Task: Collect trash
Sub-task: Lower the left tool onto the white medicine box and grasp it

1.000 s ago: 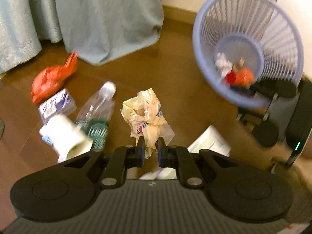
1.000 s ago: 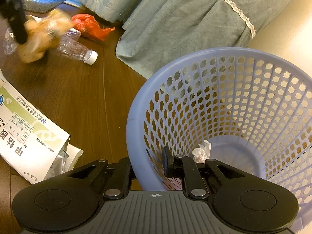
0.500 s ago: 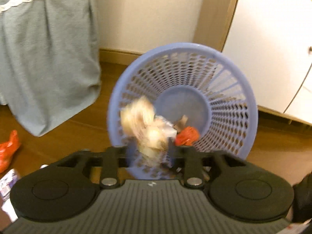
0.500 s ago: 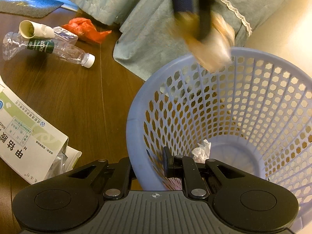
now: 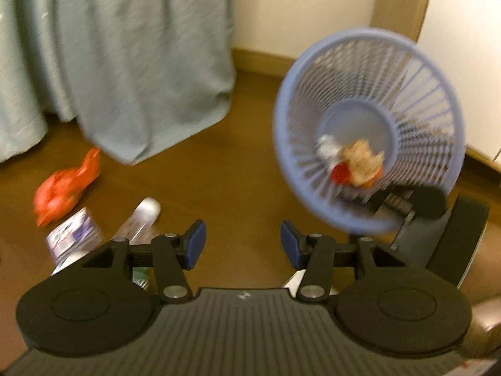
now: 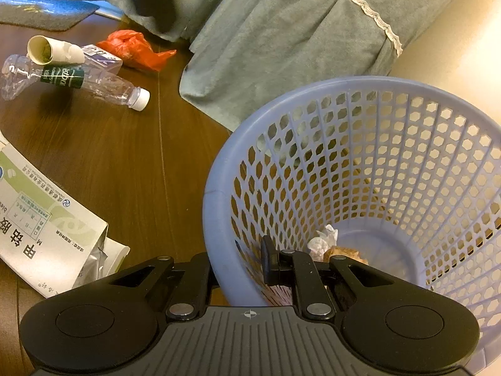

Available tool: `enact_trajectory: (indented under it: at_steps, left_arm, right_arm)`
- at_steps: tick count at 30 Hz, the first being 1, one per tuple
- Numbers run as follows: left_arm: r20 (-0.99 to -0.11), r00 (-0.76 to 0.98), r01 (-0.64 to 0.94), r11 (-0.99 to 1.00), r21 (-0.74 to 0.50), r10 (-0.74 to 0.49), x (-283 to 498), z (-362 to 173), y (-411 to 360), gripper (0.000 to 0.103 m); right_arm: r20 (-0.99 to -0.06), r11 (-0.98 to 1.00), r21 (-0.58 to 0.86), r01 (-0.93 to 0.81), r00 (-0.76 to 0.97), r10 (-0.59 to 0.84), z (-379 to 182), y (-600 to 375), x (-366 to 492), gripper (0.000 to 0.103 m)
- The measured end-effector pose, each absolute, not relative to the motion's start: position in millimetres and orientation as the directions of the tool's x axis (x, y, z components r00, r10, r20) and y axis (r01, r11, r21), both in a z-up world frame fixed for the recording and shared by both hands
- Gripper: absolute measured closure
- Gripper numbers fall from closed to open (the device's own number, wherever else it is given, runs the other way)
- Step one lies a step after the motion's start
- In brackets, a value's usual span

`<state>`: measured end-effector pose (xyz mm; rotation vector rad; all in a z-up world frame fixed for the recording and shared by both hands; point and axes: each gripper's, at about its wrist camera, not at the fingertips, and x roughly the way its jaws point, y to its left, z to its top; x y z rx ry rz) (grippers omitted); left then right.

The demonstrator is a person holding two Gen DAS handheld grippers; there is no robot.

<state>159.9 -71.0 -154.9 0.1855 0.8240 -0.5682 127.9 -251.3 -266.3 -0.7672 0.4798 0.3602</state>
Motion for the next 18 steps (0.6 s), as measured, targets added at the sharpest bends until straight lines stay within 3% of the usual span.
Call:
enact_trajectory:
  at_steps: [7, 15, 18]
  left_arm:
    - [-0.794, 0.496, 0.547, 0.837, -0.028, -0.351, 131, -190, -31, 0.046]
    - [-0.809, 0.424, 0.734, 0.678, 0.043, -0.407, 102, -217, -51, 0.020]
    - [-0.818, 0.385, 0.808, 0.584, 0.075, -0.427, 94, -230, -61, 0.019]
  right_arm:
    - [-0.536, 0.663, -0.577, -0.476, 0.834, 0.132, -267, -252, 126, 0.093]
    - [-0.536, 0.661, -0.579, -0.476, 0.834, 0.131, -267, -253, 126, 0.093]
    - [-0.536, 0.662, -0.579, -0.476, 0.834, 0.130, -267, -254, 125, 0.093]
